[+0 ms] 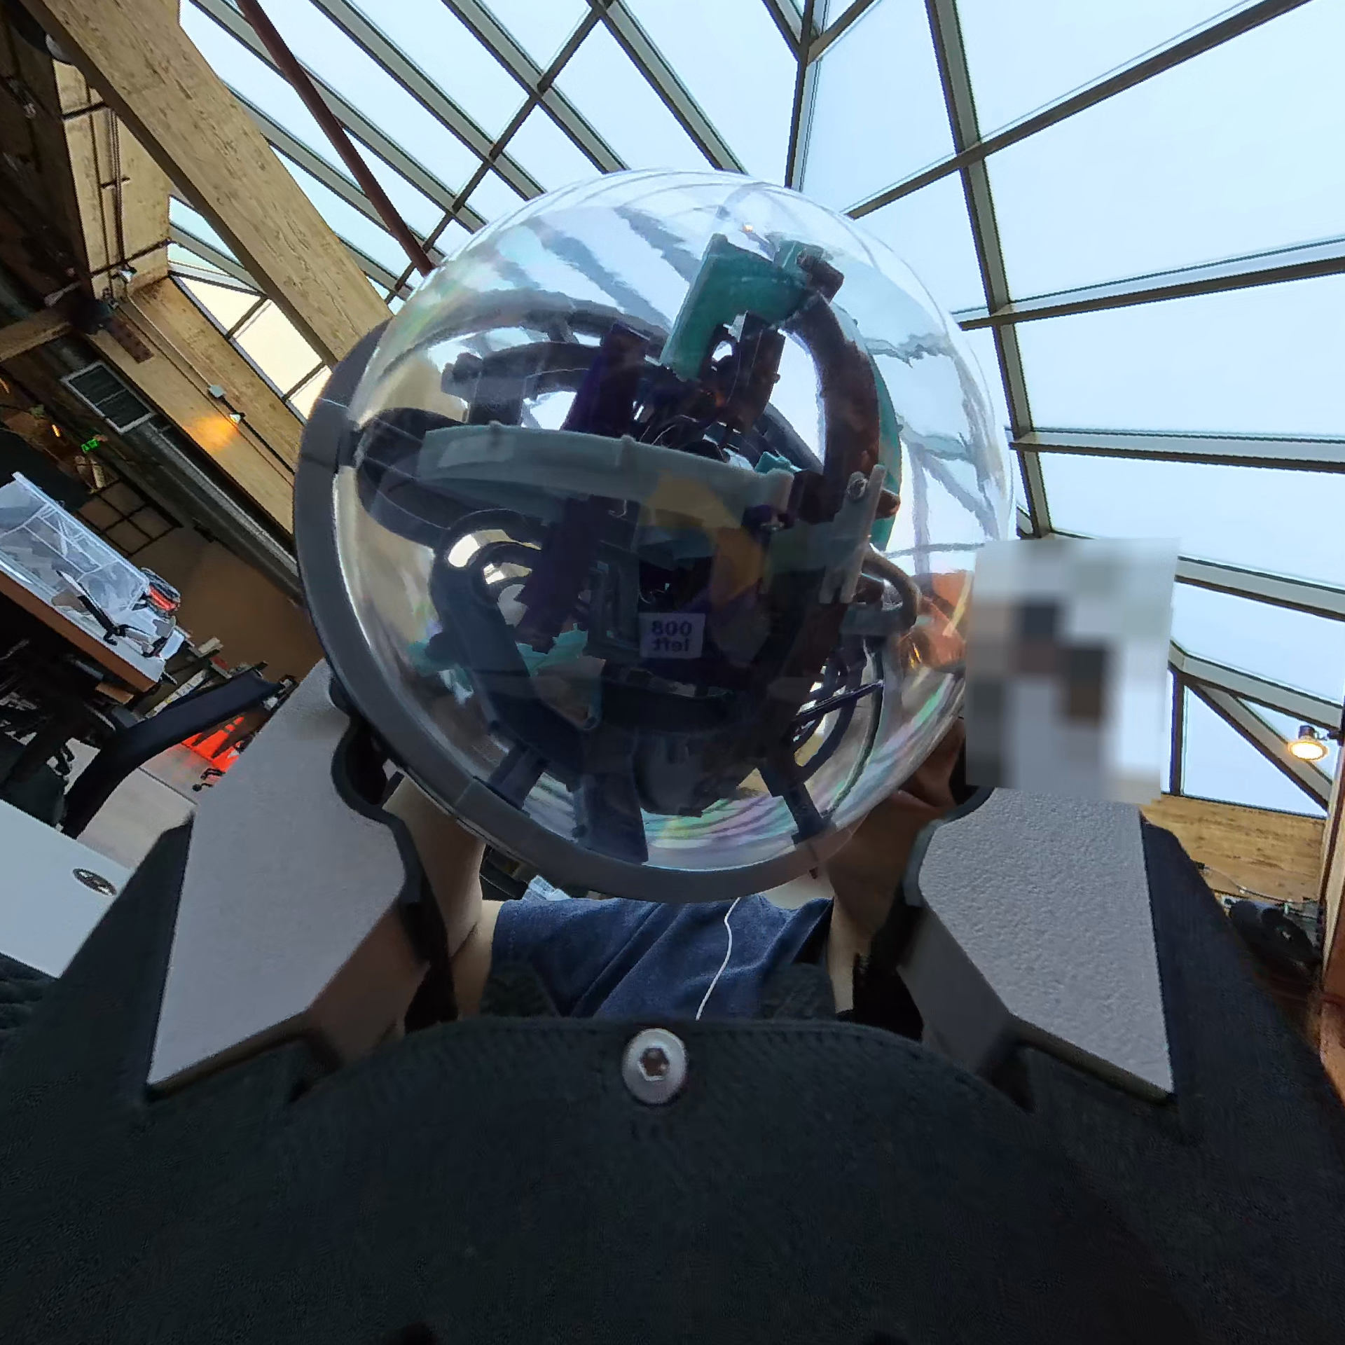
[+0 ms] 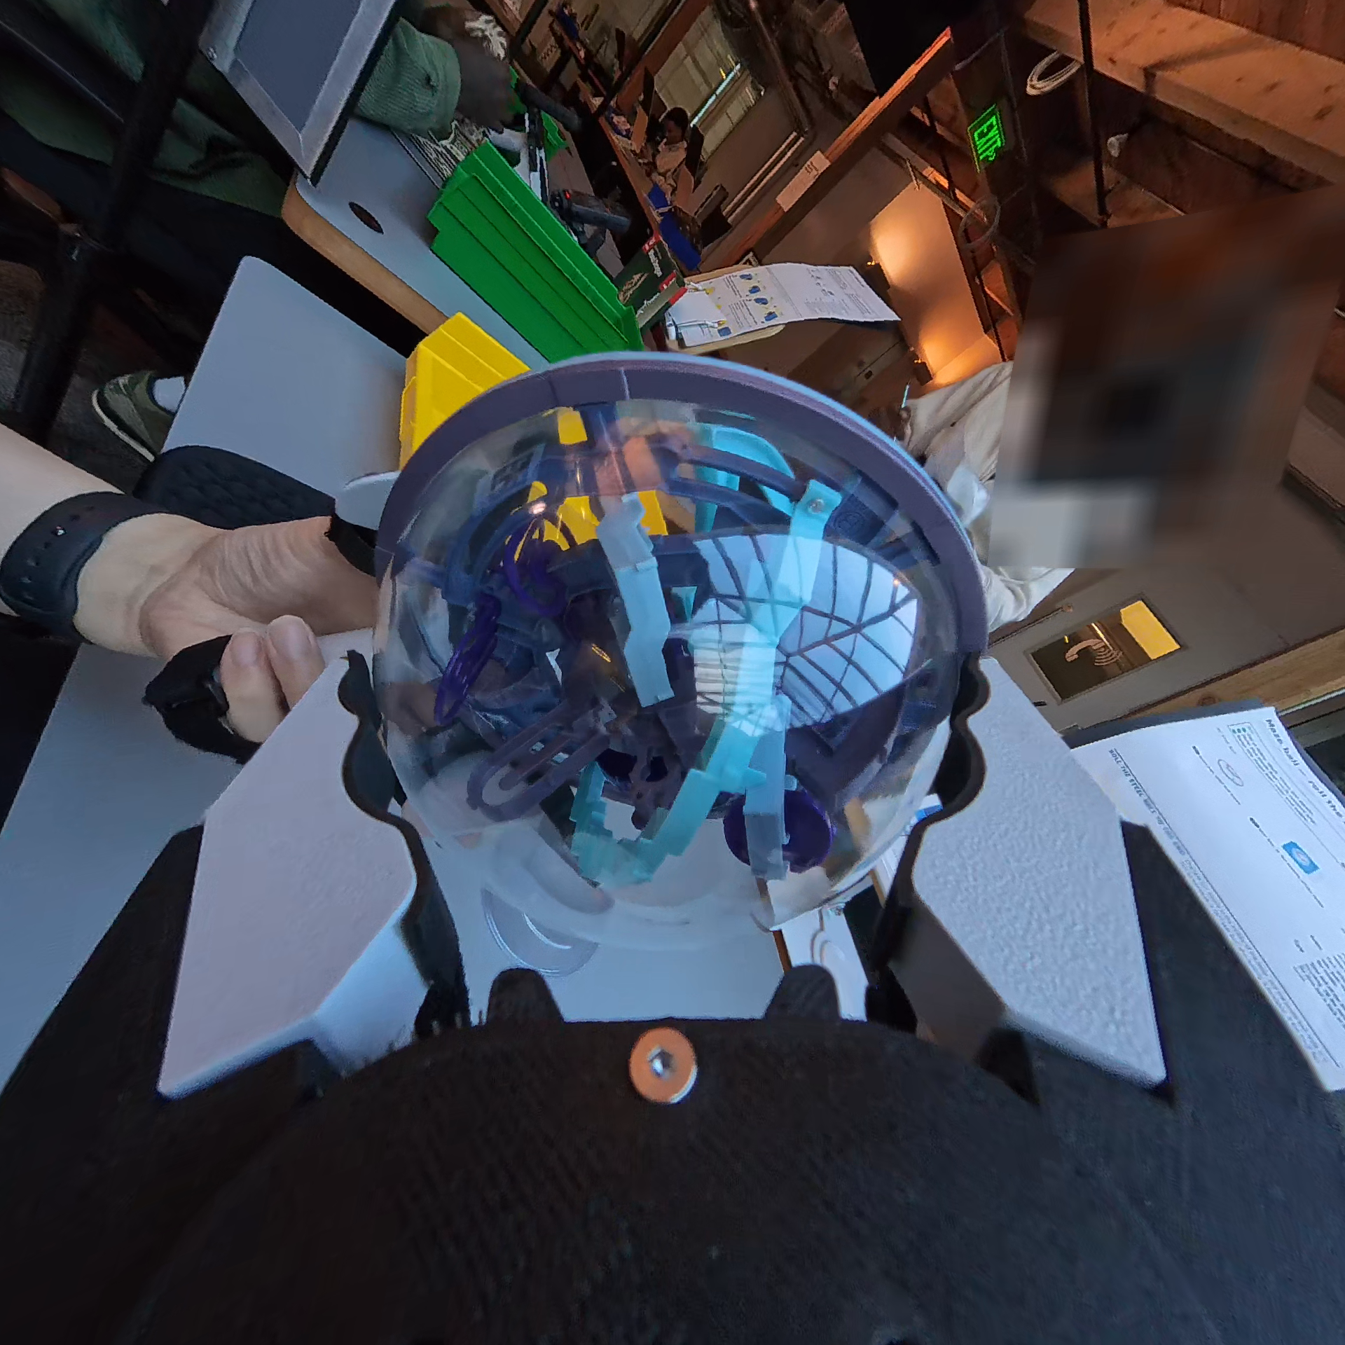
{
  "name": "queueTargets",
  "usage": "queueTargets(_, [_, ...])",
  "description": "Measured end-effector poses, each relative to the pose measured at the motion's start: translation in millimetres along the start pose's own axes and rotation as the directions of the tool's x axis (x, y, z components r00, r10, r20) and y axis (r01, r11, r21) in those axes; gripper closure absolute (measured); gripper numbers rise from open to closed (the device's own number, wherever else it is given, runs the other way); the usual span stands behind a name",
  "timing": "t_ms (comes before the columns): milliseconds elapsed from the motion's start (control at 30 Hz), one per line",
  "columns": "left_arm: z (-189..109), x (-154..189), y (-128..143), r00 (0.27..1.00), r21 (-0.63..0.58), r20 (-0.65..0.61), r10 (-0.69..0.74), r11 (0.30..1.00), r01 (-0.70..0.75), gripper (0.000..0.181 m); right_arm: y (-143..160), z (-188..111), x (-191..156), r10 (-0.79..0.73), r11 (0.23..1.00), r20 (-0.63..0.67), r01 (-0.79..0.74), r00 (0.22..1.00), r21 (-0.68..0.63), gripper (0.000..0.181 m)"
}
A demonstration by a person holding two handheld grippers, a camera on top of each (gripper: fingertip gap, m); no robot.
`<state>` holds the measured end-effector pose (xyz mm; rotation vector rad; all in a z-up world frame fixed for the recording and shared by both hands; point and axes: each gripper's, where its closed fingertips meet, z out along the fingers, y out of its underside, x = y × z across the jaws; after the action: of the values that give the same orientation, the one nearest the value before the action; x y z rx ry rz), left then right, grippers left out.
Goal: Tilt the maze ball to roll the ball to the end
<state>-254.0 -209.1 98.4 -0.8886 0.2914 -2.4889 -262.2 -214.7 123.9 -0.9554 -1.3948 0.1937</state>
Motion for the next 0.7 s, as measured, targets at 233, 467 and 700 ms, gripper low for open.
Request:
queueTargets(233, [-1.3, 0.8, 1.6, 1.0, -0.006, -0.013, -0.026, 1.0, 0.026, 0.024, 1.3, -0.1, -4.0, -0.035, 0.999, 0.04, 0.036, 0.999, -0.029, 0.028])
queueTargets(467, [-1.8, -1.4, 5.0, 1.0, -0.023, 0.009, 0.004, 1.0, -0.004, 0.023, 6.3, -0.1, -4.8, -0.036, 0.996, 0.069, 0.041, 0.997, -0.075, 0.027])
queueTargets(700, [-0.9, -0.4, 9.1, 1.0, -0.04, -0.008, -0.021, 0.999, 0.02, 0.023, 3.8, -1.4, -5.3, -0.025, 0.997, 0.098, 0.032, 0.995, -0.069, 0.027])
